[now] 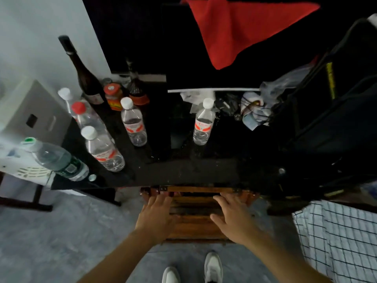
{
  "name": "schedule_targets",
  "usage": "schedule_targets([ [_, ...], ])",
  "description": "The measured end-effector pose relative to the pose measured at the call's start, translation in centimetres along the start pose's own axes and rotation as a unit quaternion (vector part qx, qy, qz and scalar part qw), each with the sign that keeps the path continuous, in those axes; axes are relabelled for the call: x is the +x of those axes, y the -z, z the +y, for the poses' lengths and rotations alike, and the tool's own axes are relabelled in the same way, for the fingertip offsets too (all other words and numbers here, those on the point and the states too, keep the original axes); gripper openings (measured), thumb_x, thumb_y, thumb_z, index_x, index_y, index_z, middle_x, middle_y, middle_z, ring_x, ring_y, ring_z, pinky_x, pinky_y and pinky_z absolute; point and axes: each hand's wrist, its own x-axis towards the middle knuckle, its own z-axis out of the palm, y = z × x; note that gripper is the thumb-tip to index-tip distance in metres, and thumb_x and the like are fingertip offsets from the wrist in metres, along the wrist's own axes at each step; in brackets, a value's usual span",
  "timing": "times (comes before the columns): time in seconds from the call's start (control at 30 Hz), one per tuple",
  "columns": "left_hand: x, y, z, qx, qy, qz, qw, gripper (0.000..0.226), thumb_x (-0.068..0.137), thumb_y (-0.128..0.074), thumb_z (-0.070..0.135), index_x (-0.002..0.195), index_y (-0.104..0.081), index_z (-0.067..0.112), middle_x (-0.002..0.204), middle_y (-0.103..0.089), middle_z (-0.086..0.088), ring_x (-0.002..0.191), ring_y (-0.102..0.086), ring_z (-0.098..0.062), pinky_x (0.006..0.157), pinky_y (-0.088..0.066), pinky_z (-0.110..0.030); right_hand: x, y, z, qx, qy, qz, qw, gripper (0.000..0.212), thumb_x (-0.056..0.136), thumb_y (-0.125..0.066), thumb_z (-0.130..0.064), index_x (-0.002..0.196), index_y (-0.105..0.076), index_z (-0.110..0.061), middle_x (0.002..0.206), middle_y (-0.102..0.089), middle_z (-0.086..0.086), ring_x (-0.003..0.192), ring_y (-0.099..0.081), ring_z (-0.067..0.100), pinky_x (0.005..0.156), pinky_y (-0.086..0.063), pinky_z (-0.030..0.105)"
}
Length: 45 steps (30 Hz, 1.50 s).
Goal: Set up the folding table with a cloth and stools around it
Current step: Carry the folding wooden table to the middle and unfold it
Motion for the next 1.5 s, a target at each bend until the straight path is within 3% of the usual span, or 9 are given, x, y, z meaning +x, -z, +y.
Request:
schedule_targets([
  [0.17,6.6,-6.2,-0.9,0.020,-0.007,0.011,1.000,0.062,0.092,-0.049,0.049,0.145,-0.026,0.026,0.152,-0.027,0.000,0.139,-0.027,-0.023,0.112,-0.033,-0.039,5.6,-6.2,2.9,-0.022,0.021,-0.028,0.999,0.072,0.096,-0.038,-0.059,0.155,-0.011,-0.026,0.163,-0.005,0.002,0.150,-0.003,0.023,0.121,-0.012,0.040],
  [0.37,11.9,-10.9,-3.1,0.102,-0.030,0.038,0.994,0.082,0.090,-0.050,0.049,0.152,-0.013,0.009,0.159,-0.012,-0.018,0.148,-0.007,-0.035,0.121,-0.008,-0.047,10.2,-10.5,5.2,-0.053,0.031,-0.001,0.998,0.090,0.093,-0.039,-0.063,0.155,0.010,-0.019,0.162,0.014,0.007,0.149,0.015,0.027,0.122,-0.002,0.044],
  [0.5,13.1,-12.7,-4.4,0.125,-0.038,0.032,0.991,0.088,0.088,-0.054,0.048,0.153,-0.010,0.008,0.159,-0.012,-0.018,0.148,-0.007,-0.035,0.121,-0.007,-0.047,11.6,-12.0,5.6,-0.080,0.029,-0.038,0.996,0.093,0.094,-0.039,-0.063,0.153,0.017,-0.017,0.161,0.019,0.007,0.148,0.017,0.028,0.122,0.003,0.046],
  [0.57,12.9,-13.0,-4.4,0.129,-0.038,0.047,0.990,0.089,0.084,-0.060,0.048,0.152,-0.018,0.007,0.155,-0.024,-0.016,0.146,-0.017,-0.035,0.121,-0.012,-0.048,11.6,-12.6,5.6,-0.086,0.027,-0.029,0.995,0.093,0.093,-0.041,-0.062,0.154,0.011,-0.016,0.163,0.012,0.009,0.149,0.011,0.031,0.121,-0.002,0.050],
  [0.7,11.1,-13.5,-3.7,0.126,-0.032,0.063,0.989,0.075,0.076,-0.070,0.042,0.137,-0.042,0.009,0.137,-0.049,-0.014,0.132,-0.041,-0.034,0.116,-0.027,-0.050,9.9,-13.3,5.1,-0.089,0.032,0.040,0.995,0.087,0.084,-0.058,-0.057,0.152,-0.022,-0.015,0.151,-0.030,0.013,0.139,-0.027,0.034,0.116,-0.026,0.049],
  [0.93,6.6,-14.9,-3.5,0.111,-0.058,0.052,0.991,0.046,0.079,-0.069,0.037,0.119,-0.056,0.020,0.111,-0.057,-0.006,0.102,-0.054,-0.026,0.090,-0.050,-0.041,6.3,-15.2,5.0,-0.073,0.028,0.047,0.996,0.050,0.080,-0.070,-0.040,0.124,-0.053,-0.023,0.113,-0.061,0.004,0.105,-0.059,0.027,0.089,-0.046,0.041],
  [1.07,5.9,-15.3,-3.1,0.068,-0.102,-0.004,0.992,0.036,0.092,-0.053,0.032,0.127,-0.045,0.029,0.115,-0.055,0.001,0.101,-0.056,-0.019,0.094,-0.045,-0.034,5.1,-15.0,4.6,-0.049,0.040,0.006,0.998,0.034,0.094,-0.055,-0.035,0.126,-0.050,-0.025,0.118,-0.062,-0.001,0.109,-0.059,0.021,0.093,-0.042,0.037],
  [1.23,3.9,-15.8,-2.3,0.040,-0.114,-0.090,0.989,0.045,0.095,-0.050,0.028,0.135,-0.033,0.037,0.122,-0.054,0.006,0.102,-0.060,-0.019,0.087,-0.052,-0.035,3.1,-14.4,4.6,-0.004,0.052,-0.076,0.996,0.029,0.088,-0.062,-0.031,0.116,-0.060,-0.027,0.111,-0.067,-0.004,0.100,-0.064,0.018,0.083,-0.050,0.031],
  [1.5,-5.9,-14.4,0.1,0.058,-0.074,-0.039,0.995,0.049,0.091,-0.051,0.019,0.135,-0.037,0.036,0.121,-0.056,0.003,0.100,-0.062,-0.023,0.083,-0.049,-0.035,-3.8,-12.1,3.3,-0.005,0.132,-0.088,0.987,0.026,0.088,-0.062,-0.029,0.114,-0.061,-0.024,0.110,-0.061,-0.006,0.101,-0.061,0.015,0.085,-0.049,0.028],
])
